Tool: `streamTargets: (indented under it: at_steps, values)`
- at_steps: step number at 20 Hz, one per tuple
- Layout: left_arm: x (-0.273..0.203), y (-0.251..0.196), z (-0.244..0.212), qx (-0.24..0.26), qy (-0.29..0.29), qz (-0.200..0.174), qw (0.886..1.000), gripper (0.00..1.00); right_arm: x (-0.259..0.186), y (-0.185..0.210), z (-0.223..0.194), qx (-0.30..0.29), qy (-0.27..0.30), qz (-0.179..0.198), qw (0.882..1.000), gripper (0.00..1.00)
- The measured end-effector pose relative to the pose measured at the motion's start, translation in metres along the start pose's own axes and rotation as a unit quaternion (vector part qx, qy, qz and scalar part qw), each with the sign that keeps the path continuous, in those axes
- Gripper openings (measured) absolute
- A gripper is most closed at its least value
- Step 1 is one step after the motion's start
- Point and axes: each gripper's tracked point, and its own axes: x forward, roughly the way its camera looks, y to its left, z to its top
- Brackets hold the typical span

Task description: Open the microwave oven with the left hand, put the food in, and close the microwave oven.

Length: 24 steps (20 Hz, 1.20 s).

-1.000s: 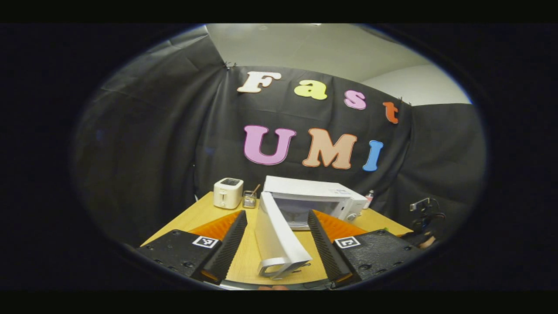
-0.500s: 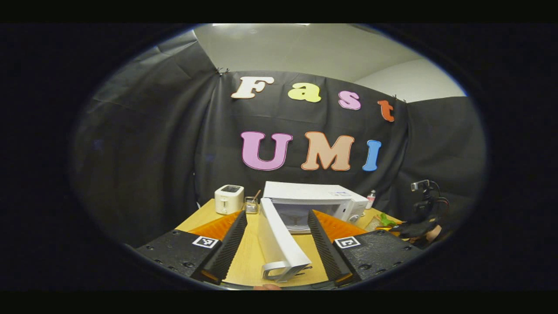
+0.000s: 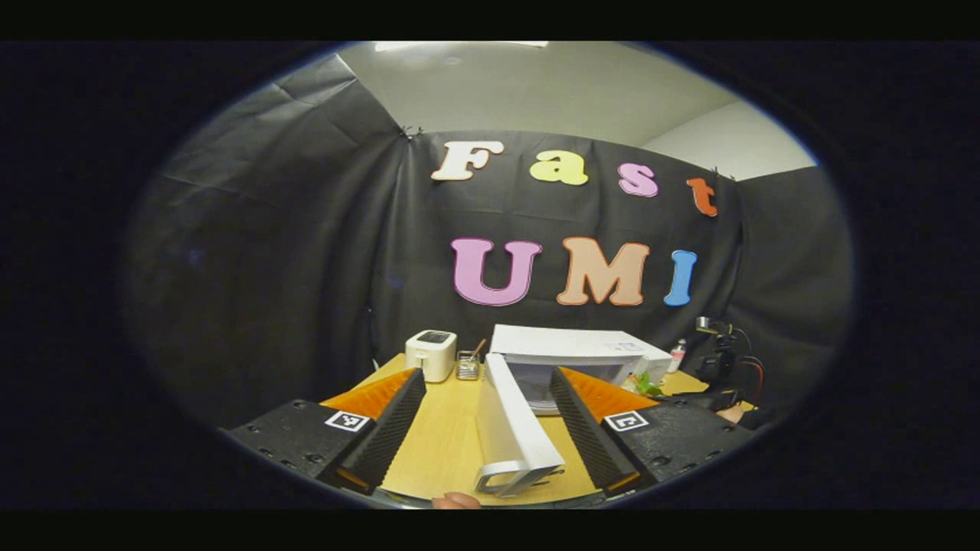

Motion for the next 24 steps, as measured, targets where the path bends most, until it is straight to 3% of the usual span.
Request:
streamTargets:
  at_steps: [4,10,11,13,17,21,22,24]
  values:
    - [0.003,-0.003,0.006,0.023,-0.012,0.003,1.000,0.95,0.035,0.025,-0.005,0.091,0.010,0.003,0.996,0.40]
    - [0.012,-0.007,0.007,0.001,-0.006,-0.002,1.000,0.92,0.076,0.042,0.003,0.240,0.001,-0.008,0.971,0.40]
    - [0.012,-0.007,0.007,0.003,-0.004,-0.003,1.000,0.95,0.078,0.041,0.003,0.254,0.001,-0.019,0.967,0.34]
    - [0.012,-0.007,0.007,0.014,-0.001,-0.007,1.000,0.95,0.093,0.047,0.001,0.283,0.003,-0.030,0.959,0.39]
    - [0.005,0.000,0.004,0.038,0.008,-0.002,0.999,0.95,0.117,0.060,0.007,0.313,-0.012,-0.033,0.949,0.39]
    - [0.000,0.010,-0.011,0.024,0.030,0.018,0.999,0.92,0.142,0.060,0.011,0.337,-0.027,-0.050,0.940,0.39]
    - [0.000,0.011,-0.017,0.024,0.039,0.018,0.999,0.98,0.148,0.060,0.012,0.338,-0.032,-0.055,0.939,0.39]
    - [0.000,0.017,-0.019,0.030,0.048,0.024,0.998,0.92,0.160,0.059,0.014,0.341,-0.042,-0.062,0.937,0.39]
